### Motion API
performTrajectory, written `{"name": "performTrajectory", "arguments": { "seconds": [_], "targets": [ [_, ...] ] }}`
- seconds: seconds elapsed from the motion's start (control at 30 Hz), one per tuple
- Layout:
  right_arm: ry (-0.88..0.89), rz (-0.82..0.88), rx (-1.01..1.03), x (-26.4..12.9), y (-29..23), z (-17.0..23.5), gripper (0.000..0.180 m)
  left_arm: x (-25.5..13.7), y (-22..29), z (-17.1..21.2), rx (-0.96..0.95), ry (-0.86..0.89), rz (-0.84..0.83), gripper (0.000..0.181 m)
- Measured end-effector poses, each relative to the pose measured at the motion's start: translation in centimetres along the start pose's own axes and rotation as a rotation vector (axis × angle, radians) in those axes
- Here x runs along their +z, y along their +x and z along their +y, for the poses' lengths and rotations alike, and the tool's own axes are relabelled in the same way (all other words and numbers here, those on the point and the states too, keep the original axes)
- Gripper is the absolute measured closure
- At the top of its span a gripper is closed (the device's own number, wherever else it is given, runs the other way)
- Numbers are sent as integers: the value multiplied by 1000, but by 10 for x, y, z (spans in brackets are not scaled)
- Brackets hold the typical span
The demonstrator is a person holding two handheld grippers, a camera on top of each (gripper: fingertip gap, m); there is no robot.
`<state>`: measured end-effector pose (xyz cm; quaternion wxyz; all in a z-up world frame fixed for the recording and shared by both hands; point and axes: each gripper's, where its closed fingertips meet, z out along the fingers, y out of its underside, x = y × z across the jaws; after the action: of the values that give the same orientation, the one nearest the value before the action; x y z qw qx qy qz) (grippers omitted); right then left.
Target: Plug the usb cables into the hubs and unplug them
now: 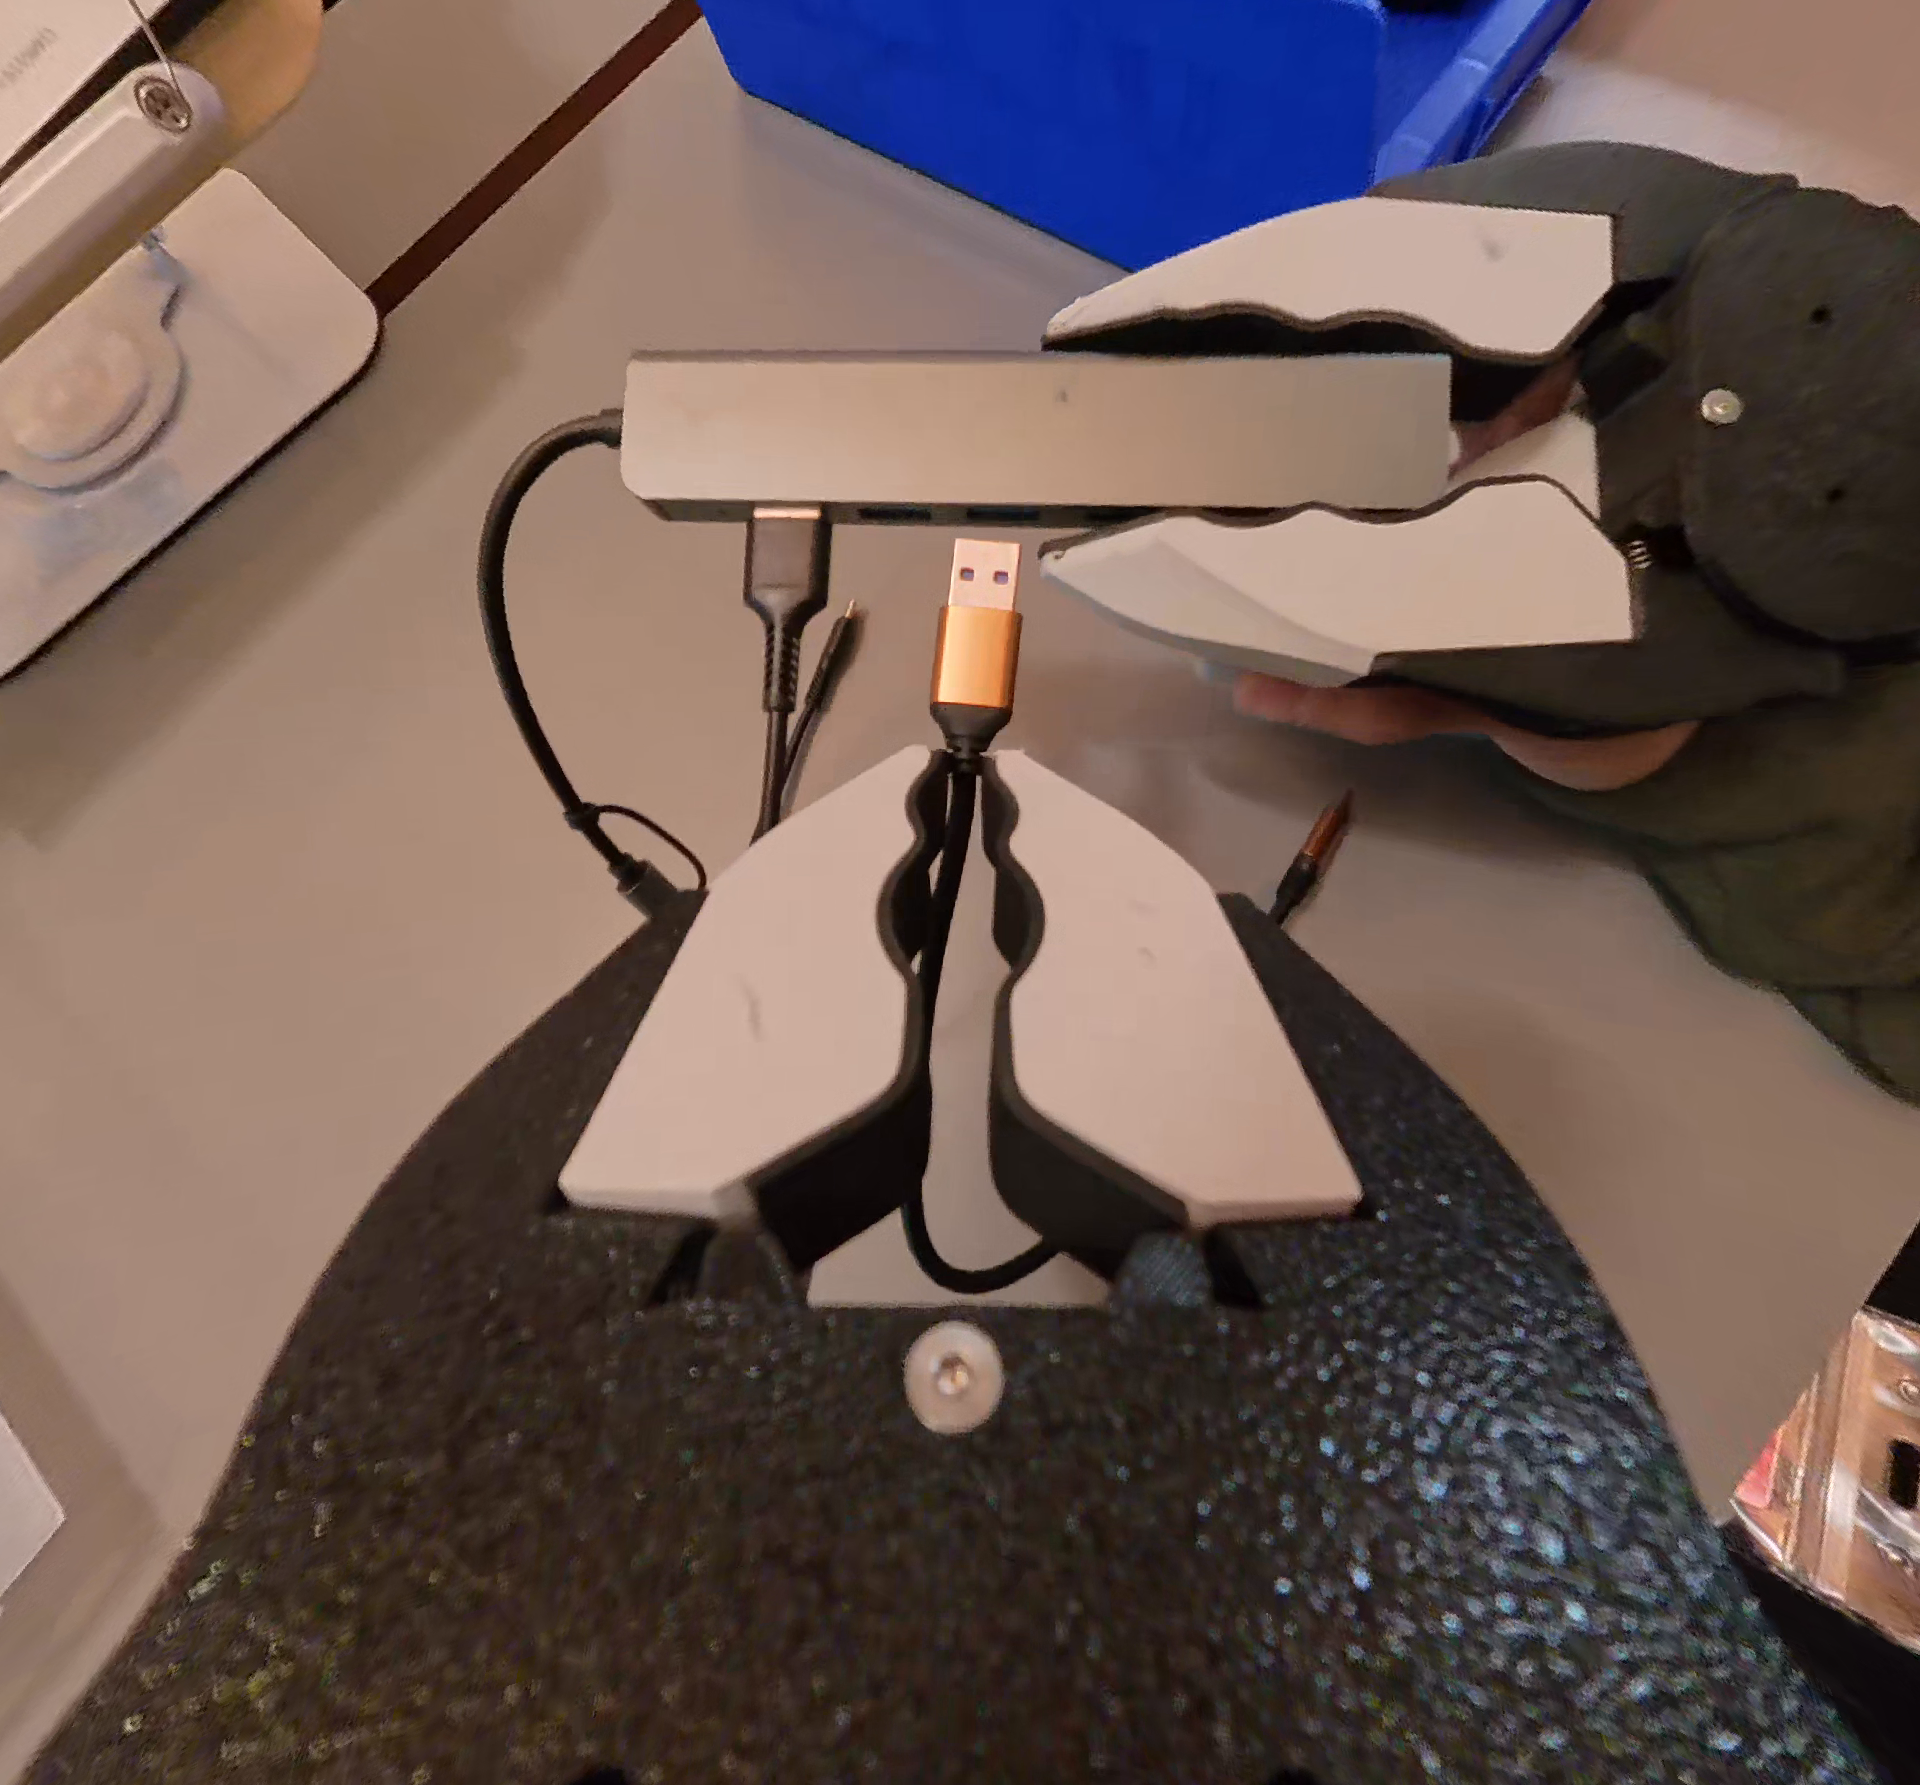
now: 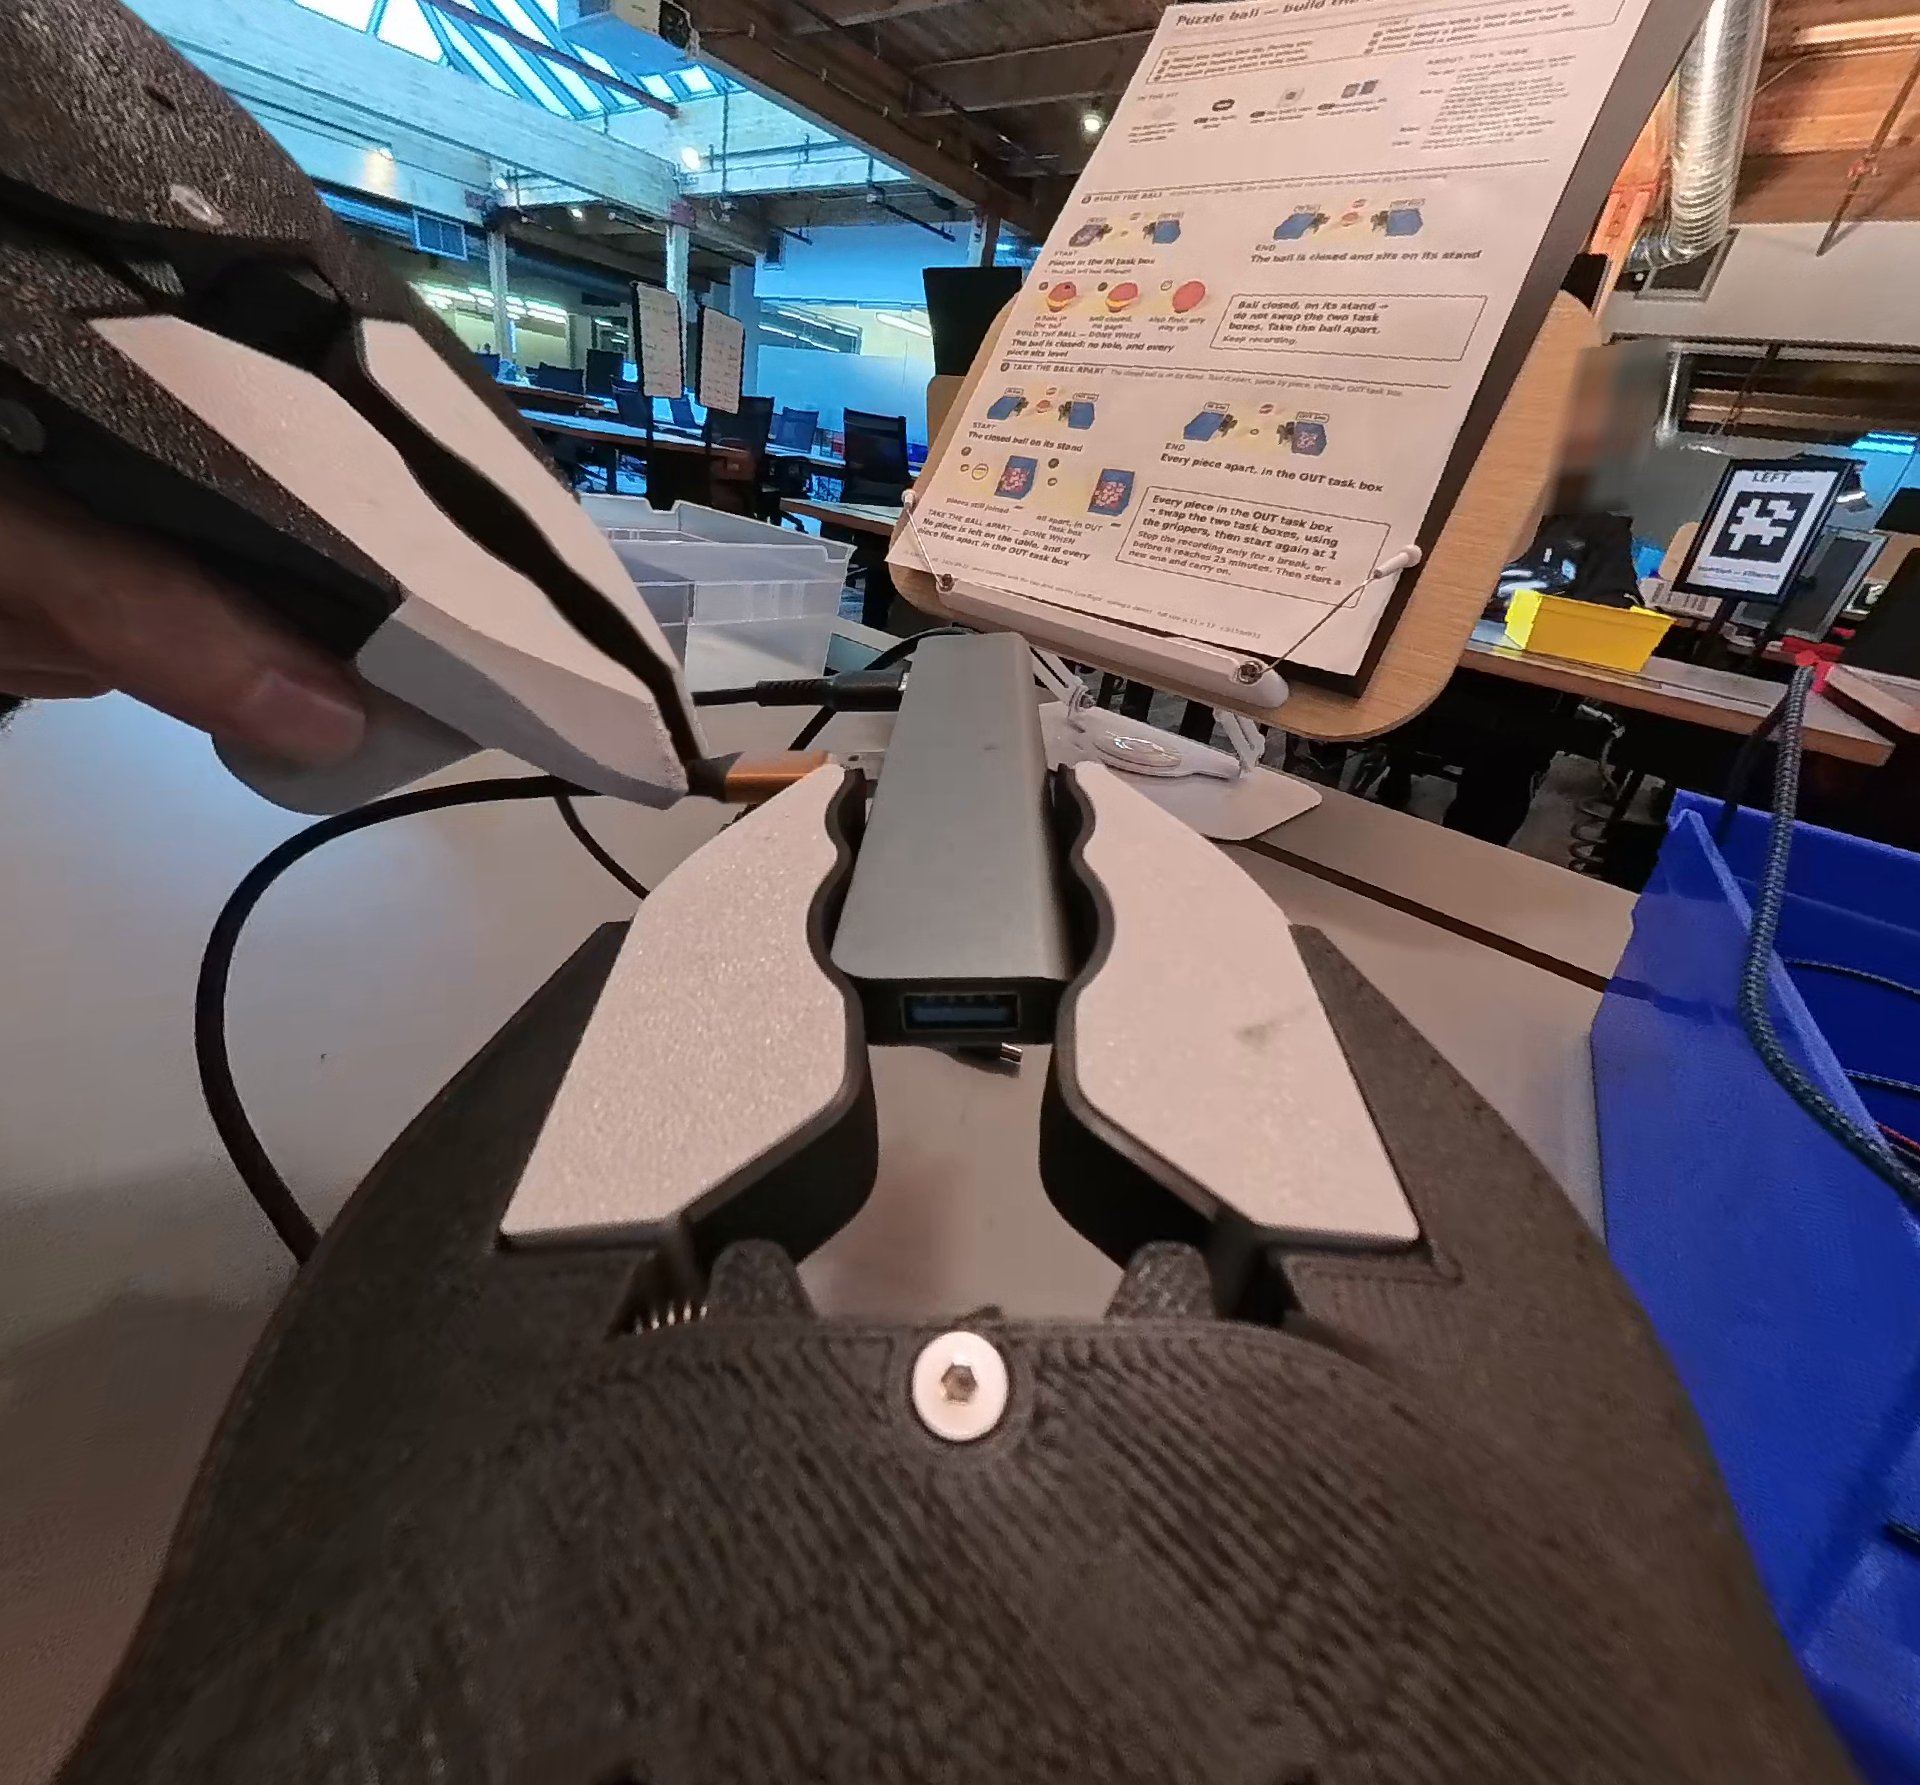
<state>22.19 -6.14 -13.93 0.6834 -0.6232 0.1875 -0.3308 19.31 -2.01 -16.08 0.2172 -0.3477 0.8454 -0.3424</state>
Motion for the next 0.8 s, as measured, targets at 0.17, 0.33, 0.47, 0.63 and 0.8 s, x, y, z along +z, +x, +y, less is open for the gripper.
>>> {"name": "performTrajectory", "arguments": {
  "seconds": [0.17, 0.33, 0.47, 0.63, 0.8],
  "targets": [
    [2, 7, 11, 0, 2, 0, 145, 1, 2, -5, 17, 9, -27, 176],
    [-2, 9, 6, 0, 2, 0, 145, 1, 3, -5, -17, 3, -36, 176],
    [3, 10, 16, 0, 3, 0, 145, 1, 4, -7, -31, 0, -25, 176],
    [2, 0, 16, 0, 2, 0, 145, -1, 5, -7, -36, -11, -2, 176],
    [-3, -4, 2, 1, 0, 1, 145, -2, 5, -5, -53, -16, 22, 176]
  ]
}}
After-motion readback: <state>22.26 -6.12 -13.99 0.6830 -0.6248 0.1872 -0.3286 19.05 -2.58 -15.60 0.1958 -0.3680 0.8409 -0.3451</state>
